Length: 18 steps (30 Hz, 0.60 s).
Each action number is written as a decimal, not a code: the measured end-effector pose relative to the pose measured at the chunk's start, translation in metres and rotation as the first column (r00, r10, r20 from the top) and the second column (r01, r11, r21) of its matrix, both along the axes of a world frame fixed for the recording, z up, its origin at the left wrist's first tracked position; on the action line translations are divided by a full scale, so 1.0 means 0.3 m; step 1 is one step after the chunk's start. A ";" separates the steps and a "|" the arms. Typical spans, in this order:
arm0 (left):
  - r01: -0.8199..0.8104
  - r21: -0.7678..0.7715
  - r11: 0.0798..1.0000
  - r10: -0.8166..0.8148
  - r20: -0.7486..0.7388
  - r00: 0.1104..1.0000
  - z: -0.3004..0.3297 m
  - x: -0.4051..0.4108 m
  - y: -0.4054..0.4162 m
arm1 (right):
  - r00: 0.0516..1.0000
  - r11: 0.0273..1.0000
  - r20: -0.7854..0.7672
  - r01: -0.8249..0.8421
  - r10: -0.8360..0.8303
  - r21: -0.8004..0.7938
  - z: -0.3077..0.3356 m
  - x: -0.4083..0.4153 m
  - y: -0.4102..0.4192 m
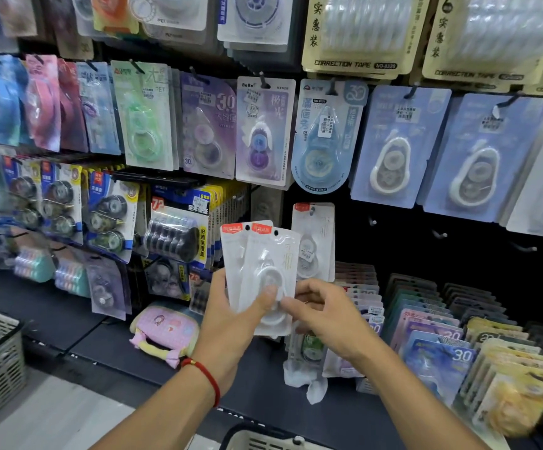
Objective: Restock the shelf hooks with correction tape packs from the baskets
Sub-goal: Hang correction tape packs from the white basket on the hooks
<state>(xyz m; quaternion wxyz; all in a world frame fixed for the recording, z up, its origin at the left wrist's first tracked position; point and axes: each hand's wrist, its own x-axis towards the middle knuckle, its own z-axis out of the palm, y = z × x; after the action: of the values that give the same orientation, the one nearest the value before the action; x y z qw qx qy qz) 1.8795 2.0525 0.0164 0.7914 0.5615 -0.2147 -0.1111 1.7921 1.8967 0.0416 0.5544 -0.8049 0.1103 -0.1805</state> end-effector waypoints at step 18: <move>-0.058 -0.059 0.997 0.054 -0.066 0.996 0.017 0.013 0.008 | 0.936 0.958 0.246 0.206 -0.253 0.199 0.004 0.015 -0.034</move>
<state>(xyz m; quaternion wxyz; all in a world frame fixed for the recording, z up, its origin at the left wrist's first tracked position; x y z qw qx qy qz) 1.8833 2.0548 0.0214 0.8173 0.5392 -0.1767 -0.1004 1.7965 1.8864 0.0428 0.6058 -0.7043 0.1426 -0.3415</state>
